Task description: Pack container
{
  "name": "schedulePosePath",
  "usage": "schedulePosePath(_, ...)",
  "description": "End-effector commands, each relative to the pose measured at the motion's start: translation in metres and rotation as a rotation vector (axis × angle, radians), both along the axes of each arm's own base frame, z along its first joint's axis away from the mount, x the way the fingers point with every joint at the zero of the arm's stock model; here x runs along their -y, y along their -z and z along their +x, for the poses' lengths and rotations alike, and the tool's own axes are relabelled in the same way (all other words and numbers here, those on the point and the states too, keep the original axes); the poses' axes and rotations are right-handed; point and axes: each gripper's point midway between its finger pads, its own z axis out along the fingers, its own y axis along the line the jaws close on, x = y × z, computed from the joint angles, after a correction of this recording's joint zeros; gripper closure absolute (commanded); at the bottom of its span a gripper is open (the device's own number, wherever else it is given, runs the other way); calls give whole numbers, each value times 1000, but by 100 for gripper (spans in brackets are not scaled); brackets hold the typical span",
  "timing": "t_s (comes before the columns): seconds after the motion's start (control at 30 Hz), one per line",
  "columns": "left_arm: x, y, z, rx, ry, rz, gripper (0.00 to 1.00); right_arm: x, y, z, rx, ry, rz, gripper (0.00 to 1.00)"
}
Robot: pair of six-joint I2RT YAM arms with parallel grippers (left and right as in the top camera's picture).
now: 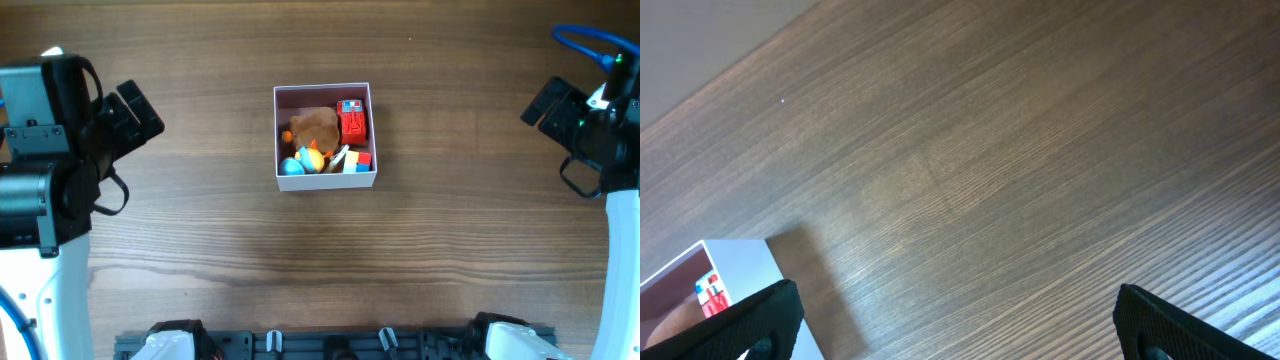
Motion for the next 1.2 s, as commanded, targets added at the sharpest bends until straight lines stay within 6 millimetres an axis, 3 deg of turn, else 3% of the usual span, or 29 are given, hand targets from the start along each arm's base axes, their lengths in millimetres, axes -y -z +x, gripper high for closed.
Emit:
schedulePosePath(0.0, 0, -3, 0, 5, 8, -3, 0, -1, -1, 3, 0, -18, -3, 0)
schedulePosePath(0.17, 0, -3, 0, 5, 9, -3, 0, -1, -4, 2, 10, -18, -6, 0)
schedulePosePath(0.37, 0, -3, 0, 5, 8, -3, 0, -25, -41, -24, 126, -87, -37, 0)
schedulePosePath(0.47, 0, -3, 0, 5, 8, -3, 0, -29, -69, -33, 232, -122, -143, 0)
schedulePosePath(0.57, 0, -3, 0, 5, 9, -3, 0, -51, -92, -38, 375, -263, -216, 0)
schedulePosePath(0.67, 0, -3, 0, 5, 9, -3, 0, -70, -100, -47, 499, -384, -253, 0)
schedulePosePath(0.77, 0, -3, 0, 5, 8, -3, 0, -83, -84, -66, 565, -477, -269, 0)
schedulePosePath(0.87, 0, -2, 0, 4, 8, -3, 0, -84, -54, -80, 576, -492, -274, 0)
schedulePosePath(1.17, 0, -2, 0, 3, 8, -3, 0, -97, 72, -104, 578, -556, -220, 0)
